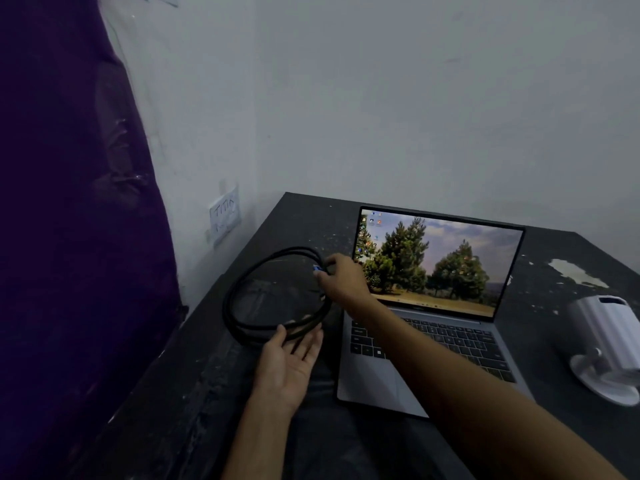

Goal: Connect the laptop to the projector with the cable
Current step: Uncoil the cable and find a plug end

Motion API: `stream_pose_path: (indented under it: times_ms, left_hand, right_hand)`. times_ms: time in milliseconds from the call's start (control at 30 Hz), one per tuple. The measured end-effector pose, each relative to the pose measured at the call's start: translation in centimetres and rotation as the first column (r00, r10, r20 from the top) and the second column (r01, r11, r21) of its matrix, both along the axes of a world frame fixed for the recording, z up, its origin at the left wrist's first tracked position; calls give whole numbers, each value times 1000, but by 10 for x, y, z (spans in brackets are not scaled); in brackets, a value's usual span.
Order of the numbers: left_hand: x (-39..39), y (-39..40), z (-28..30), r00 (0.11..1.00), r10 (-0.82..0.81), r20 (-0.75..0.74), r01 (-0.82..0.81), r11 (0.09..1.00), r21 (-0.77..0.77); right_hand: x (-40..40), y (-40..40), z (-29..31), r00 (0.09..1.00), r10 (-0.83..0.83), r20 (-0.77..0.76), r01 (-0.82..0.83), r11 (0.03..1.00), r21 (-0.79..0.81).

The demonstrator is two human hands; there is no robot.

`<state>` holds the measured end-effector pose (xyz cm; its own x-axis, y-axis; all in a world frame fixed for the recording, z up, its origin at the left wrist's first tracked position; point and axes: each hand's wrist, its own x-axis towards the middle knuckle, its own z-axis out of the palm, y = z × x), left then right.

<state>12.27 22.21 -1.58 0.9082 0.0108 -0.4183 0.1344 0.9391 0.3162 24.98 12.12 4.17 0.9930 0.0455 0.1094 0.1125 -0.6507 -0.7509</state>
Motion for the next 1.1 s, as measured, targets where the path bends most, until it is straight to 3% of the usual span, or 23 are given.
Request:
stream_pose_path:
  times_ms: [67,133,300,400,467,567,633,667,867,1100]
  left_hand:
    - [0,1,2,1000,19,5,-19,1000,24]
    - [0,4,3,999,47,9,-47,998,45]
    - [3,11,3,982,181,-51,-165,959,229]
    - [3,9,8,948,318,-25,-272,848,454]
    - [1,8,10,933,359,-12,-266,712,650]
    - [-3,8,9,912,410,-3,-121,277,953]
    - [-5,7,5,913,392,115,-133,19,991]
    - [-5,7,3,919,365,145,-132,-61,989]
    - [-6,19,-8,946,214,245,-183,-273,945]
    - [-9,48,-4,861,218,459,-396,-281,874]
  right_hand:
    - [-3,0,-3,978,38,-204,45,921,387]
    - [-8,0,-3,939,86,-333,140,789,599]
    - [-20,-3,-2,829,250,-501,340,486,805]
    - [-29,-1,-1,804,305,-510,384,388,838]
    - [-33,-2,0,799,325,-506,367,403,838]
    - [-44,-3,2,782,356,-511,337,449,828]
    - [-49,-2,1,785,356,-507,334,446,831]
    - [-50,-2,-1,788,354,-503,332,444,832]
    - [-53,-3,-10,811,275,-516,314,540,781]
    - [-42,0,-15,802,145,-579,391,604,694]
